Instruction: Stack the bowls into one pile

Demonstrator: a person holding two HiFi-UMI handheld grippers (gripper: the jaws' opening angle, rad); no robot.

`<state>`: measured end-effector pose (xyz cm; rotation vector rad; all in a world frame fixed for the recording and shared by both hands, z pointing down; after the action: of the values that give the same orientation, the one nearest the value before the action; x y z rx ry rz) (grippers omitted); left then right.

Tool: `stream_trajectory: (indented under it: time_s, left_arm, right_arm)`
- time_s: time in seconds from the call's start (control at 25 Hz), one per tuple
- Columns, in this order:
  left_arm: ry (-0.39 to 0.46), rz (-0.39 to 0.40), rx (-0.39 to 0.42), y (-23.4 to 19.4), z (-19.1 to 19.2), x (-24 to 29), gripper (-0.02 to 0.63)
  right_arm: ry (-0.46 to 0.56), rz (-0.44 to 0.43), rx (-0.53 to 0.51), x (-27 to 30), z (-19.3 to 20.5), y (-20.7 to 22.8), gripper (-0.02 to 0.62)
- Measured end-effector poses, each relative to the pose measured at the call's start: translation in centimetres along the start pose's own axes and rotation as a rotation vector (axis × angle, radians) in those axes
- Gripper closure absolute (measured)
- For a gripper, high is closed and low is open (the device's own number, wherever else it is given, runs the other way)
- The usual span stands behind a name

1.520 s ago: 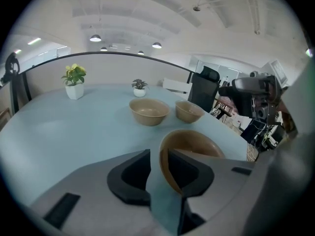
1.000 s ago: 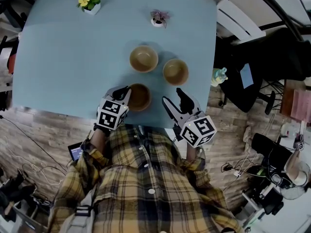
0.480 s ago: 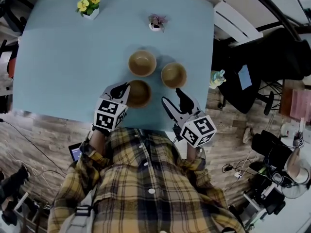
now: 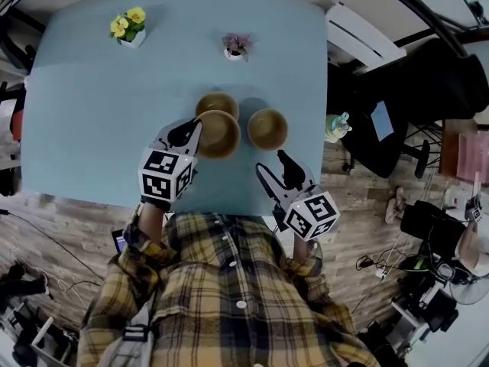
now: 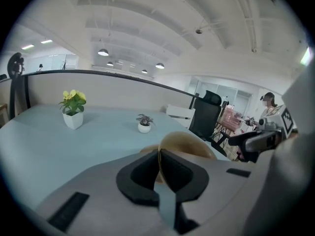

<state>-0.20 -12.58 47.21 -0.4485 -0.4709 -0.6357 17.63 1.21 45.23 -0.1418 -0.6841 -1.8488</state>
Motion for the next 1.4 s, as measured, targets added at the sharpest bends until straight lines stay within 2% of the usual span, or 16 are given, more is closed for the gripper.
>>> stream_trajectory:
  time_s: [0.32,1.08,1.28,1.4]
  left_arm:
    - [0.004,0.006,-0.002,-1.5,-1.9,3.0,0.598]
    - [-0.080,-0.060,0.011,-3.5,0.9,6.9,0.589]
    - [-0.074,-0.064,0.026,-3.8,1.0,6.9,0.485]
    - [-0.066,-0.065,0.038,-3.7,1.0,6.7,0.479]
  right_arm:
    - [-0.008,0.039,0.031,-0.6,0.4,0.9,0.322]
    - [-0.036,0.052,0.067,-0.3,1.8,0.4,0.322]
    - [-0.039,0.049,0.066,0.1,1.7,0.2,0.322]
    - [-0.039,0.048,0.064,0.2,1.7,0.1,0.322]
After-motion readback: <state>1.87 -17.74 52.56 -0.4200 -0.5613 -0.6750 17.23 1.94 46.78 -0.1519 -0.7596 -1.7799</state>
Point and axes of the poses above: the fingertips, and each gripper's own axes: x forward along the fingers, y to its right, z out of its underside, the point moved 4 cm from there along -x, backward along the fingers, and after that the axes turned 1 degree about z, right-handed, at the moved point
